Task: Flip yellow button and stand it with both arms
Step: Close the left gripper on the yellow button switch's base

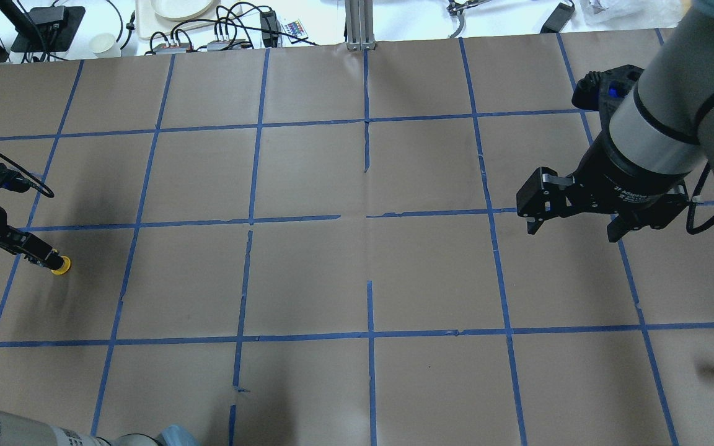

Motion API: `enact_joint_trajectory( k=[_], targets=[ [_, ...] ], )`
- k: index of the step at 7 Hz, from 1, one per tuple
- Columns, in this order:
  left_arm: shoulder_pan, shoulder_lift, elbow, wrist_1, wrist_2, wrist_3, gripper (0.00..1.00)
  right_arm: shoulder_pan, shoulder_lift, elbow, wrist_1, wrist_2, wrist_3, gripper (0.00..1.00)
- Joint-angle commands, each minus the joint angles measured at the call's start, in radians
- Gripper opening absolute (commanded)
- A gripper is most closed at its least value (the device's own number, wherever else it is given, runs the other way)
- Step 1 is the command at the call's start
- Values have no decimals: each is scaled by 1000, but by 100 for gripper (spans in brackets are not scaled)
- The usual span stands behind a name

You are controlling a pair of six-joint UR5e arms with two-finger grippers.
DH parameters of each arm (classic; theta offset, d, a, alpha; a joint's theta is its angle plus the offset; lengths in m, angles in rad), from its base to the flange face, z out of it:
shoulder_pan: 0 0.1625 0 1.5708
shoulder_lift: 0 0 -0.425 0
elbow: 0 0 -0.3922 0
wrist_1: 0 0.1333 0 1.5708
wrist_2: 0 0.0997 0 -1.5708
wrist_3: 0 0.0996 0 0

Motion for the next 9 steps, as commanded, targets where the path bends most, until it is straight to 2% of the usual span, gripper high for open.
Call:
enact_joint_trajectory(
  k=[1,2,4,6,7,8,9],
  targets=[
    [0,1,-2,-3,2,15,67,-1,-2,1,-3,0,-5,100],
    [0,1,-1,-8,2,15,50,-1,-2,3,-7,6,-5,100],
    [-2,4,3,-8,0,9,4,-1,-4,3,-1,0,-5,100],
    [-14,28,4,-14,-7,1,2,-1,1,3,-7,5,-5,100],
    [-23,69,4,-84,-32,-6,2,-2,1,3,-9,14,-5,100],
    [-49,127,4,-195,-90,-40,2,-2,-2,3,-4,1,-3,100],
    [-60,172,4,-362,-201,-74,2,-2,-4,3,-1,0,-2,100]
  ],
)
